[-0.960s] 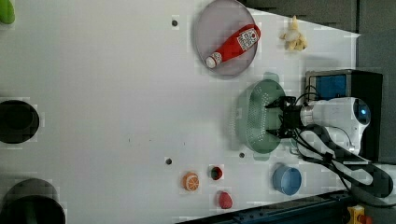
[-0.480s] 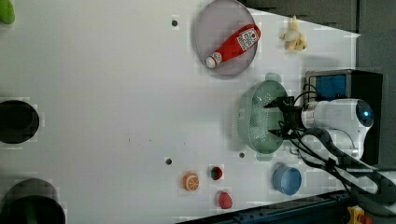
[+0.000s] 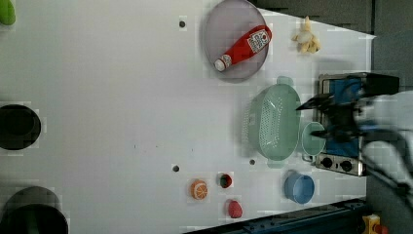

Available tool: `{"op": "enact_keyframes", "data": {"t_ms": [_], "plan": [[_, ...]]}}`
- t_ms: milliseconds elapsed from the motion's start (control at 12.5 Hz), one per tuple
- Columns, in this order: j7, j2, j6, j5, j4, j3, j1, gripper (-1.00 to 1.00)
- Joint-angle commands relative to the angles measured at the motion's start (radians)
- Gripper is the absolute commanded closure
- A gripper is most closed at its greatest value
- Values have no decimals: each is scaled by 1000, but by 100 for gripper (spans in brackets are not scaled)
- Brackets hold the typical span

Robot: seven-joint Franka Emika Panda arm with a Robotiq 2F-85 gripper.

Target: Drag strainer left to right.

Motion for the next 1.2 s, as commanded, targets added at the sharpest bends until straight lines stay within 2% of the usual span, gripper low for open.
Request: {"op": "enact_keyframes", "data": {"t_ms": [80,400,560,1200], "plan": [[-213,-148,-208,29,162,-34,-13,-100],[-238,-205,-514,33,355,-29,-13,-100],[-241,-206,-594,45,421,-28,-12,-100],[-250,-199,-620,44,440,-27,-12,-100]]}}
